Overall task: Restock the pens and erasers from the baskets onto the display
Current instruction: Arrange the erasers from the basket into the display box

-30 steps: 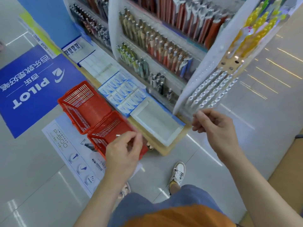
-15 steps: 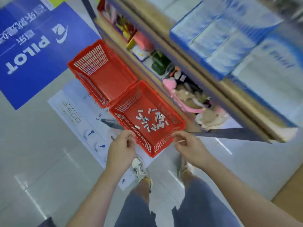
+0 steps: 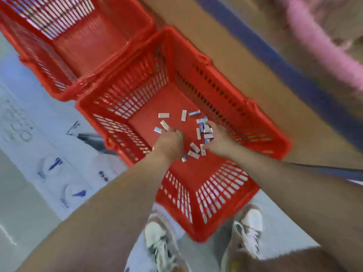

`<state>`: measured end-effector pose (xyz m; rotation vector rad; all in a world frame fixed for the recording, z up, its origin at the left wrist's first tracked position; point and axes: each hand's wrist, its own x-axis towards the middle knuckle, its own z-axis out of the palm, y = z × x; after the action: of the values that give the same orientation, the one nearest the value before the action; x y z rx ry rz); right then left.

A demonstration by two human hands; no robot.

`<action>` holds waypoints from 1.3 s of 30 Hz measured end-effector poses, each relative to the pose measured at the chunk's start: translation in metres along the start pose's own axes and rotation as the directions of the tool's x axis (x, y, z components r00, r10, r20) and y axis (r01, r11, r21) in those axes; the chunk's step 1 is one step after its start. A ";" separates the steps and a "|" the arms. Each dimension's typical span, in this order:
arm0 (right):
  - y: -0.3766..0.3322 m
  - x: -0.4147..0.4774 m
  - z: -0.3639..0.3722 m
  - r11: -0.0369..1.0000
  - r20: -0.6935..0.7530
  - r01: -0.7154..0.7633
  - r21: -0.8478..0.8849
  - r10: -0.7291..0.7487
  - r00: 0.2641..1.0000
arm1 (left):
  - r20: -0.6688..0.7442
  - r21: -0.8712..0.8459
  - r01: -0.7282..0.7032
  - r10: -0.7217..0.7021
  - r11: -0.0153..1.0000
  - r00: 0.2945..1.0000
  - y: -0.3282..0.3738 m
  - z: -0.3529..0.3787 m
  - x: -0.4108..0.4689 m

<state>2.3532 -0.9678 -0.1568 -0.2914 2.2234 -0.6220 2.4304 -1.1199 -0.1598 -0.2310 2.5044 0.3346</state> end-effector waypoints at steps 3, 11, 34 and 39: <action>0.024 0.055 0.032 0.990 0.037 -0.070 -0.123 0.075 0.996 | -0.039 0.094 0.053 -0.050 0.994 0.998 -0.012 0.045 0.051; 0.033 0.099 0.087 0.873 -0.249 -0.066 -0.484 -0.064 0.966 | 0.000 0.150 0.076 -0.077 0.986 0.997 -0.041 0.089 0.085; -0.032 0.064 0.041 0.088 0.297 -0.303 0.949 0.072 0.952 | 0.338 -0.900 0.327 -0.012 0.287 0.941 -0.047 -0.036 0.057; -0.069 0.053 0.031 0.161 -0.066 0.045 0.986 0.127 0.990 | -0.047 -0.988 -0.009 -0.244 0.154 0.969 -0.008 -0.041 0.052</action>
<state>2.3425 -1.0583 -0.1723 0.5491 1.4080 -1.9702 2.3679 -1.1446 -0.1591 -1.0241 1.9409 2.0024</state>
